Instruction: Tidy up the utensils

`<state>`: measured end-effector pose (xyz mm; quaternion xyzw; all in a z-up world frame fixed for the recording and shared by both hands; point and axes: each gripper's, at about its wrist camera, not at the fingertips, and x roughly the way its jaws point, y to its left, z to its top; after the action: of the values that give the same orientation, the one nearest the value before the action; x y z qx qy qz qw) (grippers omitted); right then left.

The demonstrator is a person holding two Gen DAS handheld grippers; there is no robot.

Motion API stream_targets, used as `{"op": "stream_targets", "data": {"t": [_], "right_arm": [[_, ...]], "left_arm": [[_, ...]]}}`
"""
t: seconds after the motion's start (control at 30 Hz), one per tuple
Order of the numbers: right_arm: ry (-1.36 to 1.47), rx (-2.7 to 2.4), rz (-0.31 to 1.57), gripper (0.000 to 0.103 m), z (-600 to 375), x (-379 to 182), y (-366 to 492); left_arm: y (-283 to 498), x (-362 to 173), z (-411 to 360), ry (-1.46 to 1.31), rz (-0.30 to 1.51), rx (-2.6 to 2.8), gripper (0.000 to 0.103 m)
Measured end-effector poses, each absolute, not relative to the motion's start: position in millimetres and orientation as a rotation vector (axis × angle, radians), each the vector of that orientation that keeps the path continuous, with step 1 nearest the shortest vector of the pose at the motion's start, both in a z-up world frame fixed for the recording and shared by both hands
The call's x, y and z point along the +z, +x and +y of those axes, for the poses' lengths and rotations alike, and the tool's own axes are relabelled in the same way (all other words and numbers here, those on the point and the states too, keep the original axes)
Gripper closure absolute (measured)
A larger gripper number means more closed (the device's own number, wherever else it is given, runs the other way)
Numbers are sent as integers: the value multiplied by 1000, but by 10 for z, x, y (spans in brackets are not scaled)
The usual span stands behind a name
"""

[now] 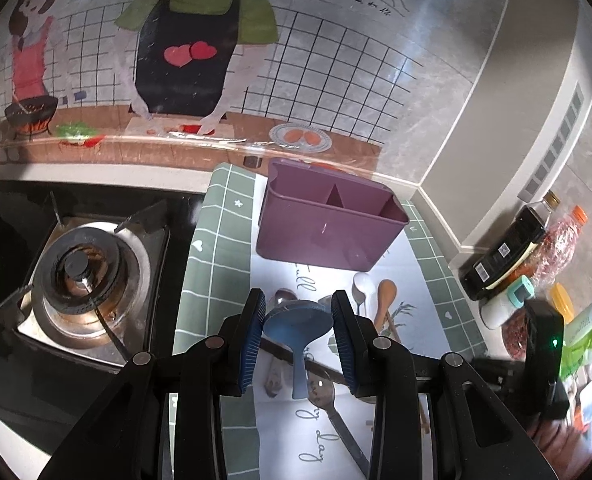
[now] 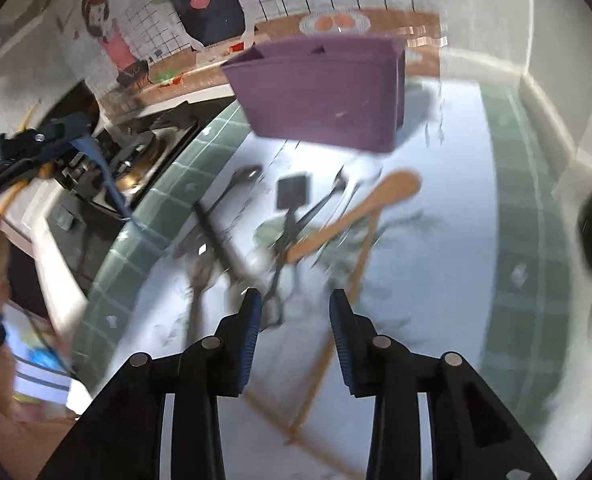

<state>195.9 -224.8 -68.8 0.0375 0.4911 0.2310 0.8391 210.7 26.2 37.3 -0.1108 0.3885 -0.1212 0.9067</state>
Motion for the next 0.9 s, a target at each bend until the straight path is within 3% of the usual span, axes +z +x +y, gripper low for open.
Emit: {"op": "stream_targets", "data": {"t": [0.13,0.33,0.5,0.67,0.9], "right_arm": [[238,477,1059,69,-2230,-843,1906],[114,405,1056,67,-1907,-983,1920],[-81,479,930,67,-1724,-713,1724],[-71,690,1008,67,-1430,-677,1797],[-158,512,1066,67,-1024,-995,1892]], "left_arm": [[2111,329,258,-235,813,-249,68],[2072,324,277,-223,819,-245,68],[2050,320,369,-239,812,-226,68],[2045,319,396,-241,809,-225,68],[1989,329,484,-254,796,-189,68]]}}
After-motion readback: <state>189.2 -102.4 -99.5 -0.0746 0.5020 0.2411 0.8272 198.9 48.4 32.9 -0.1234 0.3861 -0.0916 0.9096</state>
